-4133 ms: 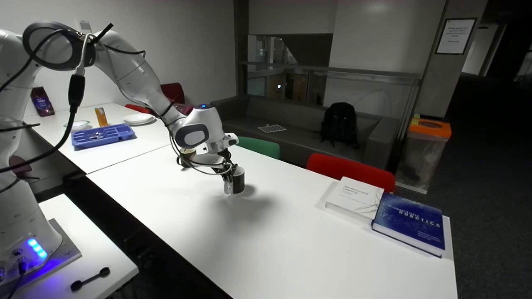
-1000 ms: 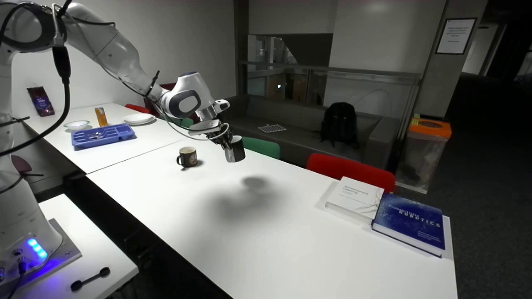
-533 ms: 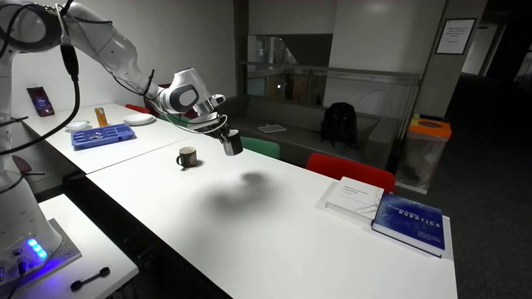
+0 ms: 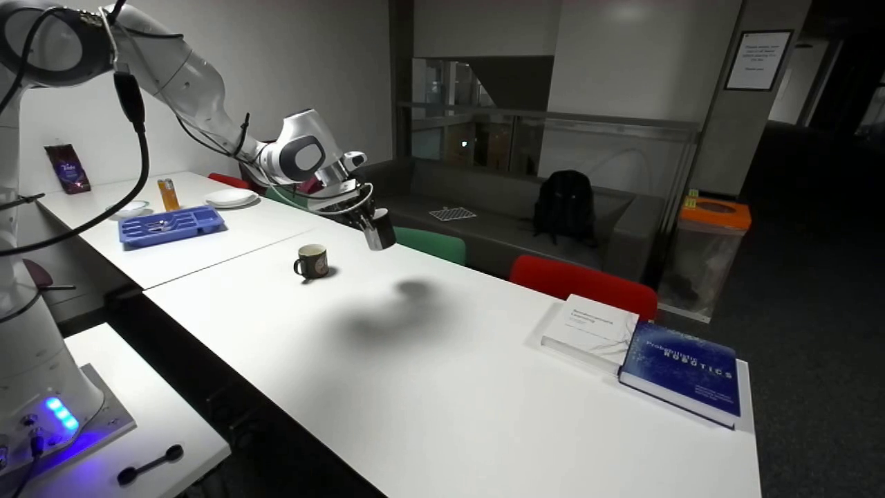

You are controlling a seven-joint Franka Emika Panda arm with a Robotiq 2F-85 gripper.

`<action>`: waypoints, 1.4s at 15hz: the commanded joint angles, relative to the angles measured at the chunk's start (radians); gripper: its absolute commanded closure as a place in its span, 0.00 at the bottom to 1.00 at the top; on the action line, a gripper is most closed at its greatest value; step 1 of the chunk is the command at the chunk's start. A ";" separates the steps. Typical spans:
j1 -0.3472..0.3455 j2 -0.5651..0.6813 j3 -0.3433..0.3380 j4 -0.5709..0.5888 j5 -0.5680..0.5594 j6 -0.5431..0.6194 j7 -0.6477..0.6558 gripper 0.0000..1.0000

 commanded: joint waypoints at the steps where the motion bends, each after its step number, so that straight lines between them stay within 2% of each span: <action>1: 0.024 -0.014 0.000 0.035 -0.047 -0.008 0.027 0.95; 12: 0.030 0.003 0.083 0.067 -0.016 -0.030 -0.069 0.95; 18: 0.026 0.008 0.106 0.073 -0.011 -0.032 -0.129 0.95; 19: 0.036 0.011 0.098 0.029 -0.018 -0.002 -0.094 0.80; 21: 0.036 0.011 0.099 0.030 -0.018 -0.002 -0.098 0.80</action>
